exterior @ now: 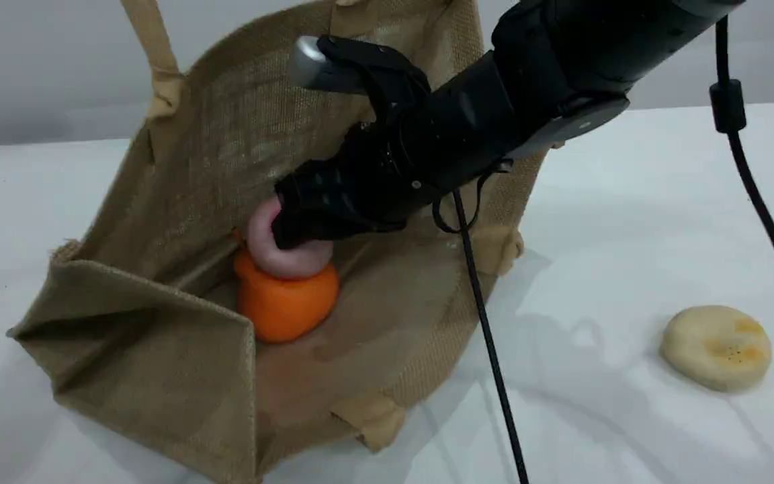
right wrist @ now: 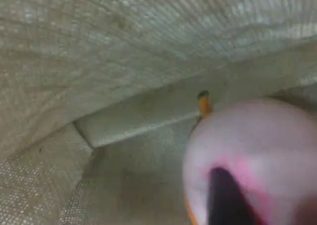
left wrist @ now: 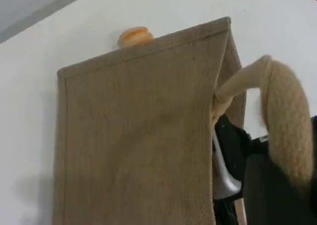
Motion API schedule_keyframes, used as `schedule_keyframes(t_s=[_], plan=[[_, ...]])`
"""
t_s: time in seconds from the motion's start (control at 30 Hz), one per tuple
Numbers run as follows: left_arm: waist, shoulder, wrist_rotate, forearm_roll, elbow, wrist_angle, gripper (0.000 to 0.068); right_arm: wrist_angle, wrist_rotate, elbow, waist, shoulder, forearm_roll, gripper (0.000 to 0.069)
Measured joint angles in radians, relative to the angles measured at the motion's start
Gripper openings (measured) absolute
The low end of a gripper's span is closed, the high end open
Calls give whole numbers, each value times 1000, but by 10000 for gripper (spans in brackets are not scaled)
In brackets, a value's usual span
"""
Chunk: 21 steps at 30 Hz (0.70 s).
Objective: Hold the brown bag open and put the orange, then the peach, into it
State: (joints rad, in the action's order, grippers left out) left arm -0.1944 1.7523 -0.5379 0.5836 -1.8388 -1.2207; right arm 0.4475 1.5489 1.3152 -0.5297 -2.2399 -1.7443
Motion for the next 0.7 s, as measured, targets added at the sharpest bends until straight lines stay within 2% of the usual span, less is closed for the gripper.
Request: schedule_keyframes(t_s=[0.07, 0.13, 0.3, 0.47, 0.7], plan=[[0, 0, 0, 0, 0, 0, 74, 0, -1, 0, 0, 0, 0, 405], [0, 0, 0, 0, 0, 0, 74, 21, -4, -2, 1, 5, 0, 440], [0, 0, -2, 0, 0, 0, 74, 60, -93, -3, 15, 53, 18, 459], [0, 0, -2, 0, 0, 0, 74, 78, -240, -4, 63, 133, 213, 460], [0, 1, -3, 0, 1, 0, 74, 236, -507, -4, 135, 242, 579, 431]])
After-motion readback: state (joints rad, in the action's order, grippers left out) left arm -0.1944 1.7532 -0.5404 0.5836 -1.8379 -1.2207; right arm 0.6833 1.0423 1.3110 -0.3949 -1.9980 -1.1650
